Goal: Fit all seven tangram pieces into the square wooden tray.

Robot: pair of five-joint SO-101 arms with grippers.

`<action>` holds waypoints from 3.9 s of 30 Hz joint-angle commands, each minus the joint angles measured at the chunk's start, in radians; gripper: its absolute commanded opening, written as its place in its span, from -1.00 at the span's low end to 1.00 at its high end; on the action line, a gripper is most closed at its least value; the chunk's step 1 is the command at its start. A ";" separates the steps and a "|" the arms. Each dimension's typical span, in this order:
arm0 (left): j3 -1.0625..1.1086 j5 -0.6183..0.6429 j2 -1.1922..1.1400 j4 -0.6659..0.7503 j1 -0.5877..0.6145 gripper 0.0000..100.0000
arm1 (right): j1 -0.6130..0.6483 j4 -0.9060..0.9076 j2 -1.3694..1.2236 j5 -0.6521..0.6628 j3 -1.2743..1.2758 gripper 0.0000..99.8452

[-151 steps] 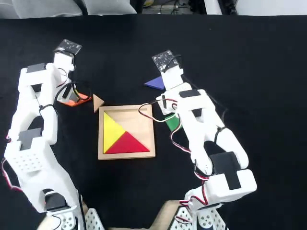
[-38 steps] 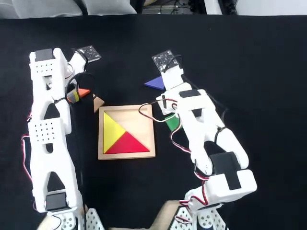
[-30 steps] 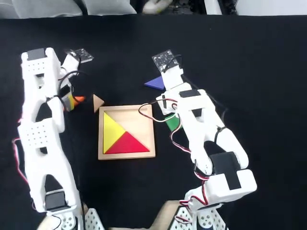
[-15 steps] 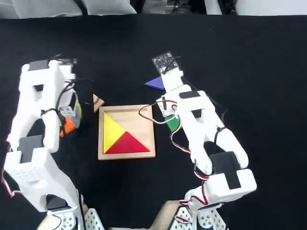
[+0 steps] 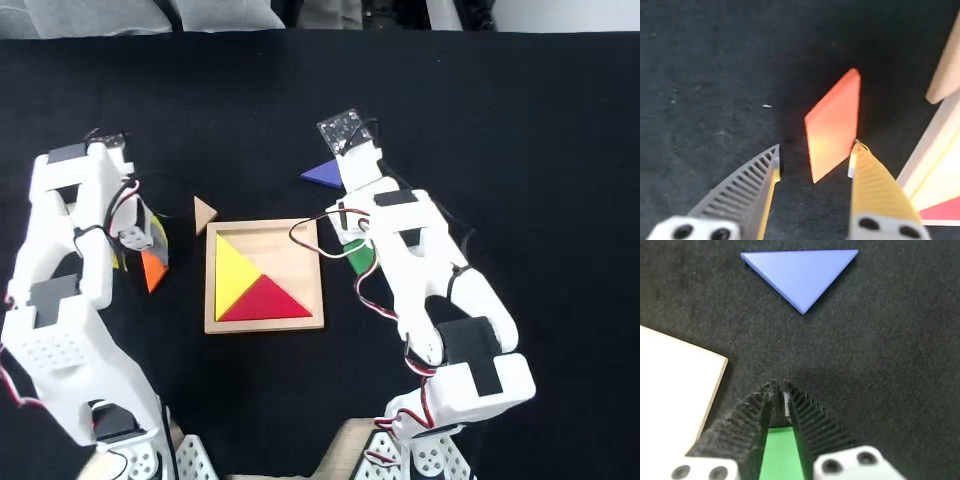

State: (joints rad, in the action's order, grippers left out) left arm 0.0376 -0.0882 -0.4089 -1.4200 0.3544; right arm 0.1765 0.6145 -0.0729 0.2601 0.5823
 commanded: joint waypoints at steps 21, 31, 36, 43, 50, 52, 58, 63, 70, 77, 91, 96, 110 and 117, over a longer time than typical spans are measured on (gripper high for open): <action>0.288 0.203 0.224 0.265 -0.111 -0.55 | -0.005 -0.017 0.058 0.000 -0.007 -0.98; 0.269 0.199 0.166 0.265 -0.085 -0.55 | -0.005 -0.017 0.056 0.000 -0.007 -0.98; 0.265 0.195 0.166 0.267 -0.033 -0.55 | -0.005 -0.017 0.056 0.000 -0.007 -0.98; 0.262 0.126 0.163 0.273 -0.025 -0.55 | -0.005 -0.017 0.056 0.000 -0.007 -0.98; 0.222 0.129 0.178 0.210 -0.031 -0.55 | -0.005 -0.017 0.056 0.000 -0.007 -0.98; 0.176 0.130 0.233 0.130 -0.033 -0.55 | -0.005 -0.017 0.056 0.000 -0.007 -0.98; 0.179 0.132 0.384 0.083 -0.087 -0.55 | -0.005 -0.017 0.059 0.000 -0.007 -0.98; 0.285 0.222 0.347 0.209 -0.145 -0.55 | -0.005 -0.014 0.059 0.000 -0.007 -0.98; 0.295 0.238 0.259 0.276 -0.139 -0.55 | -0.005 -0.012 0.059 0.000 -0.007 -0.98; 0.305 0.236 0.238 0.281 -0.139 -0.55 | -0.005 -0.011 0.056 0.051 -0.007 -0.98; 0.306 0.235 0.236 0.281 -0.099 -0.54 | -0.005 -0.011 0.056 0.054 -0.007 -0.98; 0.306 0.199 0.235 0.281 -0.125 -0.54 | -0.005 -0.011 0.056 0.054 -0.005 -0.98; 0.229 0.195 0.058 0.270 -0.111 -0.55 | -0.005 -0.011 0.058 0.054 -0.004 -0.98; 0.219 0.187 0.057 0.252 -0.090 -0.55 | -0.005 -0.011 0.058 0.054 -0.005 -0.98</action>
State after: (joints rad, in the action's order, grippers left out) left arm 0.2647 0.1066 -0.3491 -1.1515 0.2593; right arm 0.1765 0.6145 -0.0729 0.3015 0.5823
